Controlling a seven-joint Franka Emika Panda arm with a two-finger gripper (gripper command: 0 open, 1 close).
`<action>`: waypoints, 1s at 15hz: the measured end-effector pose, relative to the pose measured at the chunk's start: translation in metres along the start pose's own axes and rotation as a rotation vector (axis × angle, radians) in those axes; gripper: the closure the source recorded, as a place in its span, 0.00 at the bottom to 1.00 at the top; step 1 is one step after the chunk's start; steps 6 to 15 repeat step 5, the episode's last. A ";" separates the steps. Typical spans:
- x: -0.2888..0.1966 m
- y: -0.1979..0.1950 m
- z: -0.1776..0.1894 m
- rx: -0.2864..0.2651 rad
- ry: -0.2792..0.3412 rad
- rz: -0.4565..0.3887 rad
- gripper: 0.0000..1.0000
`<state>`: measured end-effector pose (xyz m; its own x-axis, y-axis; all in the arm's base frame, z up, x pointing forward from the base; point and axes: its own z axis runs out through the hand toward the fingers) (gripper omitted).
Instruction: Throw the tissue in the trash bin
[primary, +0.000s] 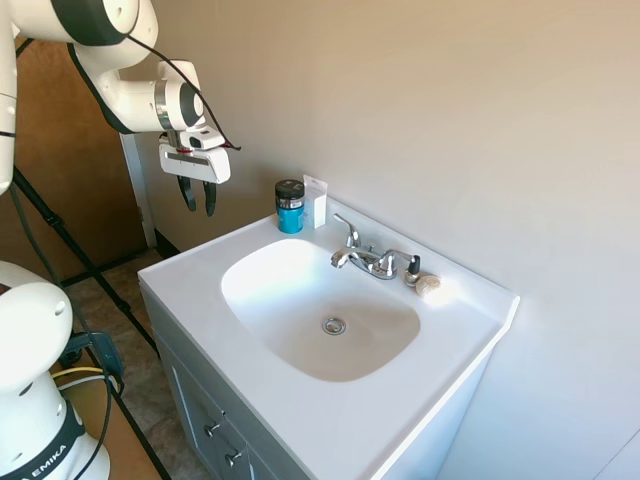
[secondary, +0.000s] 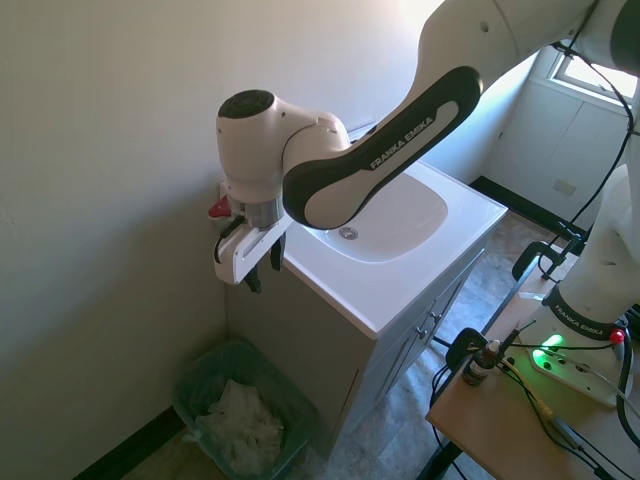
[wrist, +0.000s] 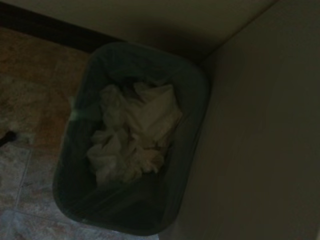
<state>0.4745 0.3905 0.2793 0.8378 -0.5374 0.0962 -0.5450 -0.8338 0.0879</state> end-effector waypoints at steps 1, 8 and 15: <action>0.004 0.008 -0.013 0.006 0.018 0.012 0.00; 0.018 0.054 -0.053 0.018 0.074 0.119 0.00; 0.018 0.054 -0.053 0.018 0.074 0.119 0.00</action>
